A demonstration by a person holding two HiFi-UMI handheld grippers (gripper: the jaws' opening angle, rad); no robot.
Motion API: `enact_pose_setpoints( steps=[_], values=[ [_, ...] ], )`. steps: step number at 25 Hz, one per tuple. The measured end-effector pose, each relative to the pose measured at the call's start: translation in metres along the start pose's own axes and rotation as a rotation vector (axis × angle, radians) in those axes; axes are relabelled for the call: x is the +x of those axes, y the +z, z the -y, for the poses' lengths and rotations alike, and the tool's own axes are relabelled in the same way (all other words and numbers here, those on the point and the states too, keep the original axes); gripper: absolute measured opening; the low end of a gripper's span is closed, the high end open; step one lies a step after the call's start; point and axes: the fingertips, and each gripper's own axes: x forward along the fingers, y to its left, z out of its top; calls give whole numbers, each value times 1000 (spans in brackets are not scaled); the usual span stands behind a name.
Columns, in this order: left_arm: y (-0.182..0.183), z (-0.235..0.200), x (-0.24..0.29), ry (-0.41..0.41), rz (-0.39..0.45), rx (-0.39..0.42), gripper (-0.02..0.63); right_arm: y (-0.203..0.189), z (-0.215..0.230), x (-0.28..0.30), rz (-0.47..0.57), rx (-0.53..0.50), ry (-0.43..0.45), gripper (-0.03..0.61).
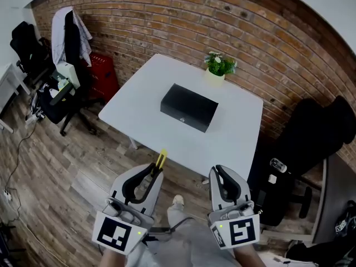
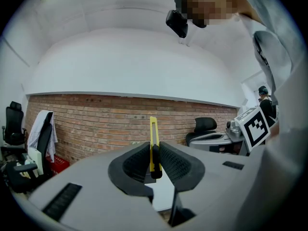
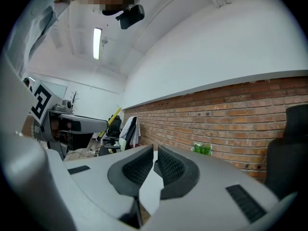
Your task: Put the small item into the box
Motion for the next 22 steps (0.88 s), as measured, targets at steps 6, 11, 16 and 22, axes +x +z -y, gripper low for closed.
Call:
enact_pose_setpoints(
  steps=[6, 11, 16, 22],
  values=[
    [-2, -20, 52, 27, 2, -8, 77, -5, 33, 50, -15, -5, 56, 57],
    [-2, -33, 89, 57, -2, -12, 77, -8, 59, 85, -24, -14, 100, 57],
    [1, -40, 119, 82, -6, 1, 77, -6, 85, 109, -16, -6, 122, 57],
    [4, -39, 142, 97, -13, 11, 77, -9, 103, 122, -18, 3, 145, 57]
  ],
)
